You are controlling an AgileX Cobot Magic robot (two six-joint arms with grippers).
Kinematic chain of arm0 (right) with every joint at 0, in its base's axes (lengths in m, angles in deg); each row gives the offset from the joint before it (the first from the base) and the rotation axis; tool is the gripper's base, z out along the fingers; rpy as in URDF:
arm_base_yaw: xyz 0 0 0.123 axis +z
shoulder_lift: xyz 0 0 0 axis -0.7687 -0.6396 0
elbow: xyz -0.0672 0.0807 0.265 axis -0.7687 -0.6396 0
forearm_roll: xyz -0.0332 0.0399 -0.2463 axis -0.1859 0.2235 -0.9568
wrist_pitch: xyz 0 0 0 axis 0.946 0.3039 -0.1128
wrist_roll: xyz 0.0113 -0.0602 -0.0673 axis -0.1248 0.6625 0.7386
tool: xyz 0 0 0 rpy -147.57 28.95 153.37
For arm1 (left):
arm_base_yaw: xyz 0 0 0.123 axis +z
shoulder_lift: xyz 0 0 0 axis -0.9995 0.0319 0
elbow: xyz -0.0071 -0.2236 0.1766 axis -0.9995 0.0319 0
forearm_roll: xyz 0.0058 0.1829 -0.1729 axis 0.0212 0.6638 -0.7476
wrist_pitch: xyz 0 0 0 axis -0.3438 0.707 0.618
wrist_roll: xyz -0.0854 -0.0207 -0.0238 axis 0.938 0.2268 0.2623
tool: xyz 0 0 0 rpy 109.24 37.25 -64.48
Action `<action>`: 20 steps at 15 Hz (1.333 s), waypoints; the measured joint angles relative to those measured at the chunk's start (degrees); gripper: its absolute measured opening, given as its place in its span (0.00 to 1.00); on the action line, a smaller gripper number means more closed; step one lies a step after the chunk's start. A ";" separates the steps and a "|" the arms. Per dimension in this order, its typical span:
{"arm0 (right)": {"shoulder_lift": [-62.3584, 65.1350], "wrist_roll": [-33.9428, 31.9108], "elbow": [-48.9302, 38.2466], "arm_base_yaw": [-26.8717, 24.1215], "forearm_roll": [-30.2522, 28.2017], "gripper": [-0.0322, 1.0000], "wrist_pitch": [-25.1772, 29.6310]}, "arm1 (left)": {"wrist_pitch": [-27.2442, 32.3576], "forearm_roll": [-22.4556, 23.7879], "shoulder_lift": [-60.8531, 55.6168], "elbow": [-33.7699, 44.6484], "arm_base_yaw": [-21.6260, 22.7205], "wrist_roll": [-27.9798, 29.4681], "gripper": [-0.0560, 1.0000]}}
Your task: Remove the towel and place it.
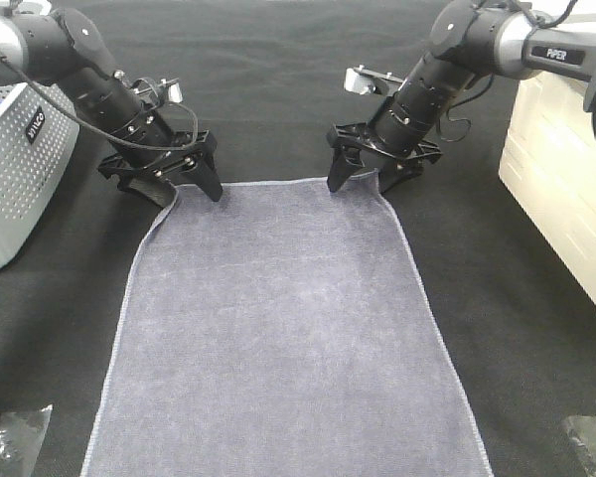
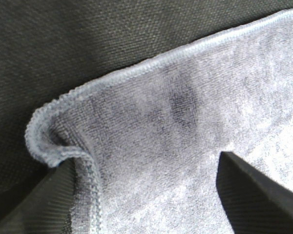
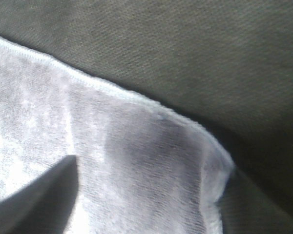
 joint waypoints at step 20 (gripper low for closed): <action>0.17 0.06 0.74 0.40 -7.10 0.05 -1.55 | 3.32 12.09 0.86 -6.30 -0.57 -2.52 0.06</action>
